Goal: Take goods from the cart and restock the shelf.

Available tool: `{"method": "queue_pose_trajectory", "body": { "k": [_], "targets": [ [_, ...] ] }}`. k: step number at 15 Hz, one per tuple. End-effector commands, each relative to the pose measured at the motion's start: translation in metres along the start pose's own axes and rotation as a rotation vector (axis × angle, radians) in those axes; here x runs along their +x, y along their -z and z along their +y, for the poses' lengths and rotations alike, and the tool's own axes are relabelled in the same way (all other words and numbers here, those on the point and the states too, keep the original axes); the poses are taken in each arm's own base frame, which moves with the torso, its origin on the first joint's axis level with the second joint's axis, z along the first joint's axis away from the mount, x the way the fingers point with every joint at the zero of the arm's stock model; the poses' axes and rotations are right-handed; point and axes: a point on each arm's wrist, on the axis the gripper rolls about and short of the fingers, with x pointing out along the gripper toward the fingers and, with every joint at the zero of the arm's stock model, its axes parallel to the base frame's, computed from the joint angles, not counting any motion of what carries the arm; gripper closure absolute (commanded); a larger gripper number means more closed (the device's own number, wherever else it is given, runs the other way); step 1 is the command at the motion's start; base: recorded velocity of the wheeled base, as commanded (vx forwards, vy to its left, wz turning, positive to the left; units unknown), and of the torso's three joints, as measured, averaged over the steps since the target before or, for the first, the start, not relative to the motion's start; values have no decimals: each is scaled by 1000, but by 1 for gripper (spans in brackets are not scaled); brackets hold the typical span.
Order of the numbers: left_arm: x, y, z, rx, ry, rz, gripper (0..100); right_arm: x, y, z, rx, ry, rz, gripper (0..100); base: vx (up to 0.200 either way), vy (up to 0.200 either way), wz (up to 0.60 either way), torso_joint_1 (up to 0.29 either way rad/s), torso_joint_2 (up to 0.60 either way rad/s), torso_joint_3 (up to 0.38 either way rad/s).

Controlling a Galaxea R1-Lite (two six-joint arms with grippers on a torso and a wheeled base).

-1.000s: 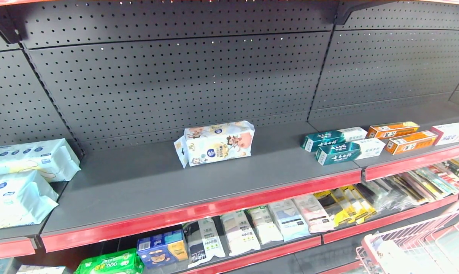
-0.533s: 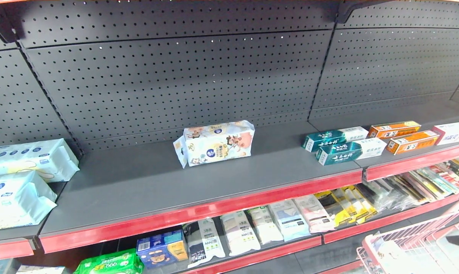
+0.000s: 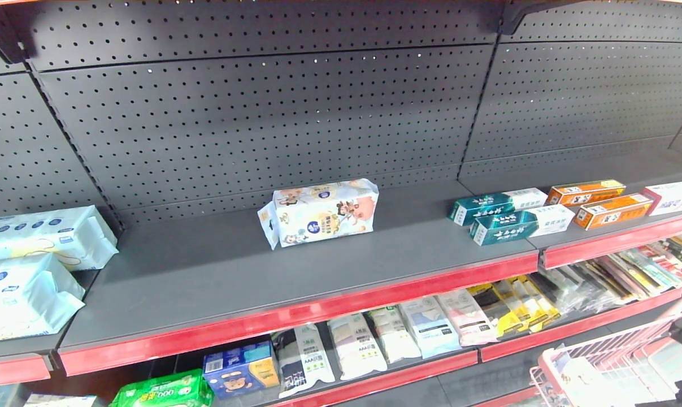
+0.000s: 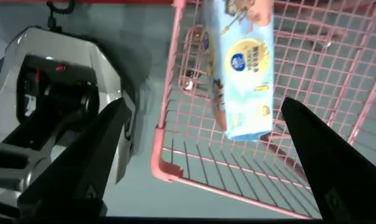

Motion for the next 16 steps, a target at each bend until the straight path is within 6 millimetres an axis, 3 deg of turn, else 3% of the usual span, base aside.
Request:
{"method": "queue_pose_trajectory", "body": {
  "k": [1,5,7,9,11,16],
  "targets": [
    [0,0,0,0,0,-1,0,5,12,10,13,-38,49,0,0,0,0,0,0,0],
    [0,0,0,0,0,-1,0,10,33,6,14,-20,91,0,0,0,0,0,0,0],
    [0,0,0,0,0,1,0,12,49,-20,-8,17,113,0,0,0,0,0,0,0],
    [0,0,0,0,0,1,0,15,50,-22,-55,8,117,0,0,0,0,0,0,0],
    [0,0,0,0,0,1,0,19,52,-22,-75,-5,142,0,0,0,-600,0,2,9],
    [0,0,0,0,0,1,0,22,54,-24,-144,-10,164,0,0,0,0,0,0,0]
  ]
}}
